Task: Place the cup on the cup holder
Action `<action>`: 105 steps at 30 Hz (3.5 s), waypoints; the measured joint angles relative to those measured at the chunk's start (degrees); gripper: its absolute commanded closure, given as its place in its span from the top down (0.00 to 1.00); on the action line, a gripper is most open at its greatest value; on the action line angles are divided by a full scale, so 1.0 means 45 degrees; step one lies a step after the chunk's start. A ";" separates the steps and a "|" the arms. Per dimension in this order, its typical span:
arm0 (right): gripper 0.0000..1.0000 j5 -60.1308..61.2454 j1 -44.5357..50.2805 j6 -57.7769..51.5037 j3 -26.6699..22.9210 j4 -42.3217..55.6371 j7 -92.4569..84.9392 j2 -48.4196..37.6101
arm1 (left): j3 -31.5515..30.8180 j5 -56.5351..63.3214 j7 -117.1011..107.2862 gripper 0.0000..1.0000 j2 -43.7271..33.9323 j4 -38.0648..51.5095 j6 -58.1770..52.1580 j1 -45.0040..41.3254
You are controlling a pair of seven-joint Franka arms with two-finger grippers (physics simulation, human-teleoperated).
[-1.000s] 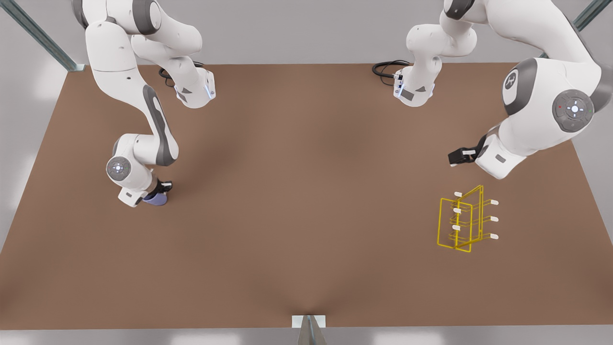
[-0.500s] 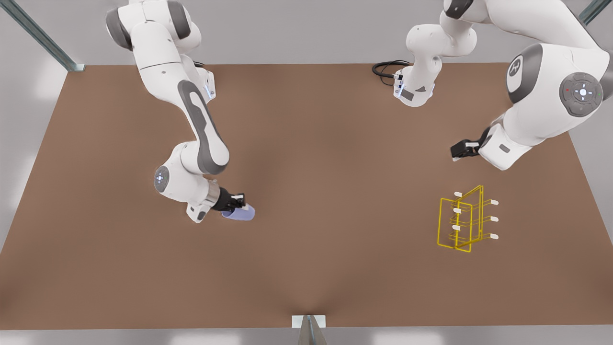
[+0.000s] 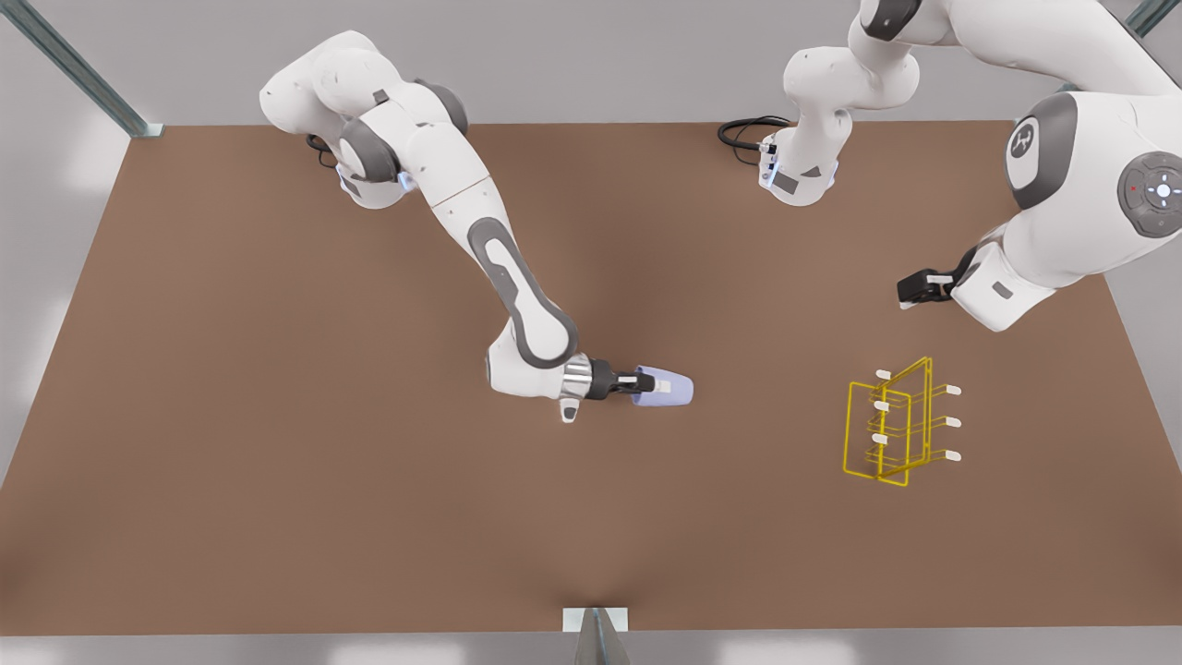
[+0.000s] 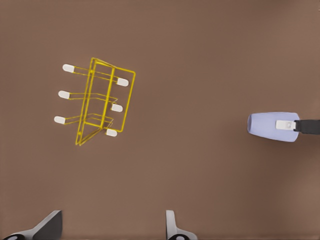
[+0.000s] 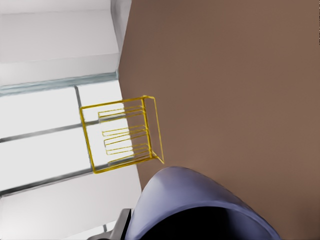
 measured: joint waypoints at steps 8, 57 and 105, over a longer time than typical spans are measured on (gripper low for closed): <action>0.21 0.0721 0.0188 0.0007 -0.0014 0.0426 -0.0889 0.0921 | -0.0018 0.0023 0.0505 1.00 -0.0006 -0.0010 -0.0097 -0.0095; 1.00 -2.4920 -0.4168 -1.0626 -0.1869 -0.2526 0.2305 -1.0042 | 0.0354 -0.3891 -1.8507 1.00 0.3396 -0.7749 1.5418 -0.5487; 1.00 -2.4915 -0.4395 -1.1165 -0.1903 -0.2741 0.4556 -1.0002 | -0.0331 -0.4543 -2.3493 0.72 0.5758 -0.8150 1.7482 -0.5825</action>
